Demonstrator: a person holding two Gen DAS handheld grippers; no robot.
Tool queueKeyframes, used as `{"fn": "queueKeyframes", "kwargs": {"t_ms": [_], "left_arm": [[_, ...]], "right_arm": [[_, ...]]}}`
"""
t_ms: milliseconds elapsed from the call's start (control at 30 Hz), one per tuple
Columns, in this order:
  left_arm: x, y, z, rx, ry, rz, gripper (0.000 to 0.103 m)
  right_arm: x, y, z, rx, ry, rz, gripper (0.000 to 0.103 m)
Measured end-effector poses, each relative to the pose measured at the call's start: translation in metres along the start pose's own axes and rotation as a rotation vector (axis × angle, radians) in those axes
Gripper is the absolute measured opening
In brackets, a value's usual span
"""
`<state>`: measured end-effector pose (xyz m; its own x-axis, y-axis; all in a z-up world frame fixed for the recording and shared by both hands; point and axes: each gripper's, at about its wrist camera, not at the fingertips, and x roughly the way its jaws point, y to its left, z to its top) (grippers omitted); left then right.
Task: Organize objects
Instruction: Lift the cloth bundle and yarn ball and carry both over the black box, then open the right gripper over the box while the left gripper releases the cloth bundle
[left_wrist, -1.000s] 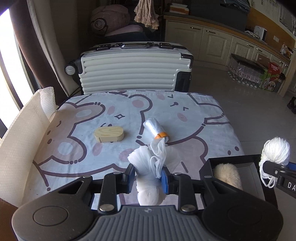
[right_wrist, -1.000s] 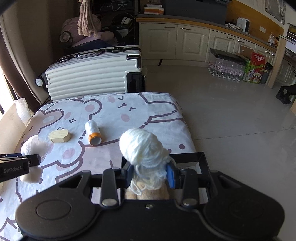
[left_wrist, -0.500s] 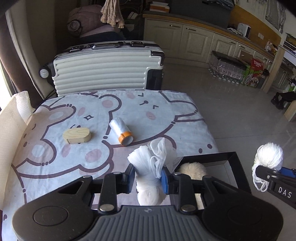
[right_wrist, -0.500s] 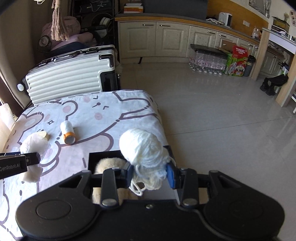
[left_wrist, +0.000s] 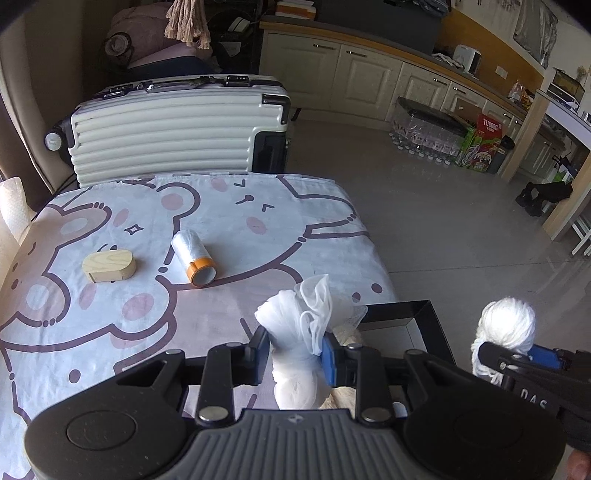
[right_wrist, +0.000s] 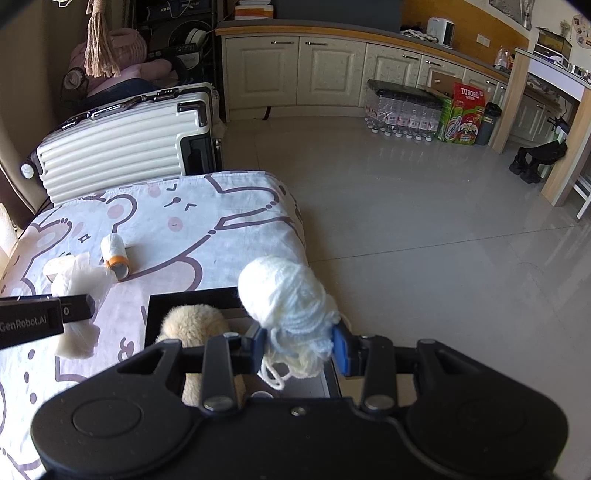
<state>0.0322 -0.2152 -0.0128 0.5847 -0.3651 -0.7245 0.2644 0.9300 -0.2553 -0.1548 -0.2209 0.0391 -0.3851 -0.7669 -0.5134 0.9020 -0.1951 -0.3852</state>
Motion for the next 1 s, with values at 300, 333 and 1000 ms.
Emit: {"fn": "queueKeyframes", "kwargs": {"t_ms": [300,333,1000], "left_arm": [[0.014,-0.005,0.004,-0.037,0.023,-0.047,0.031],[0.016,-0.006,0.004,-0.036,0.024,-0.049,0.031],[0.084,-0.038,0.011,-0.089,0.124,-0.19,0.031]], "right_arm": [[0.028,-0.001,-0.007,-0.027,0.075,0.007,0.038],[0.033,-0.002,-0.008,-0.024,0.086,0.008,0.038],[0.1,-0.004,-0.03,-0.105,0.358,-0.001,0.039]]}}
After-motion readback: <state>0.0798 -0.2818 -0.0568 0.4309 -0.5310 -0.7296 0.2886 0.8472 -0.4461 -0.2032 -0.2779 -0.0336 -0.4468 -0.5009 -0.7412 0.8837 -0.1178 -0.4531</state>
